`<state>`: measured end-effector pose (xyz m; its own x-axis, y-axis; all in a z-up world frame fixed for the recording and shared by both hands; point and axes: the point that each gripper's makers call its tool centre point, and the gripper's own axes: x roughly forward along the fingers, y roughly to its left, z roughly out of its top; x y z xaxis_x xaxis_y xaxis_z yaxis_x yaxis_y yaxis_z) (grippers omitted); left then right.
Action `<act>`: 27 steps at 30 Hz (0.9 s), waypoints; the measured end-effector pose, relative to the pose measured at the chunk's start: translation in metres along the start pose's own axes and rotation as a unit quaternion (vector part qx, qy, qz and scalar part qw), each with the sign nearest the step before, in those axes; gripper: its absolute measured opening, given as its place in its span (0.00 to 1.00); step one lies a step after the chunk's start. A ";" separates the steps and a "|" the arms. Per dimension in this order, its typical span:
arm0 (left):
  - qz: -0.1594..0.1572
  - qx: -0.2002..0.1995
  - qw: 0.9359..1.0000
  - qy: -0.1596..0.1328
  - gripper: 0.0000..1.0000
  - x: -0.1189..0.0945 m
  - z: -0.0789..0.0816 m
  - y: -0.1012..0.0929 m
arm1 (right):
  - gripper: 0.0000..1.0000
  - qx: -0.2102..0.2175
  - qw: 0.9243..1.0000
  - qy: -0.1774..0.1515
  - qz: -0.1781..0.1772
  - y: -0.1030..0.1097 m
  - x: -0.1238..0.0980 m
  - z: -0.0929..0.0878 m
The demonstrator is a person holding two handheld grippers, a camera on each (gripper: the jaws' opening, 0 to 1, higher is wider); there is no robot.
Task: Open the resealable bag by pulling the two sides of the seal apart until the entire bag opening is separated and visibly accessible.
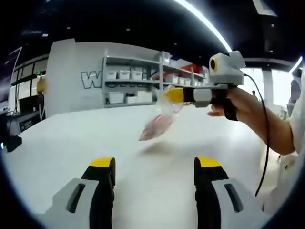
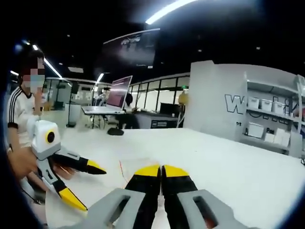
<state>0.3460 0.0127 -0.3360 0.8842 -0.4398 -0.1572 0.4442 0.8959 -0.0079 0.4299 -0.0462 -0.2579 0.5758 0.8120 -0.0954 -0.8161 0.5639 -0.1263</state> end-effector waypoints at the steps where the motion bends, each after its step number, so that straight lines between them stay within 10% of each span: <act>1: 0.000 0.000 1.000 -0.001 0.67 0.000 0.000 0.000 | 0.00 0.003 1.000 0.000 -0.001 -0.002 0.000 0.000; 27: 0.004 -0.006 1.000 0.004 0.65 0.000 -0.001 -0.001 | 0.00 0.025 0.999 0.012 -0.023 -0.043 0.020 -0.007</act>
<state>0.3460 0.0121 -0.3372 0.8865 -0.4324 -0.1646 0.4356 0.9000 -0.0183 0.4763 -0.0552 -0.2611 0.6133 0.7816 -0.1142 -0.7898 0.6079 -0.0813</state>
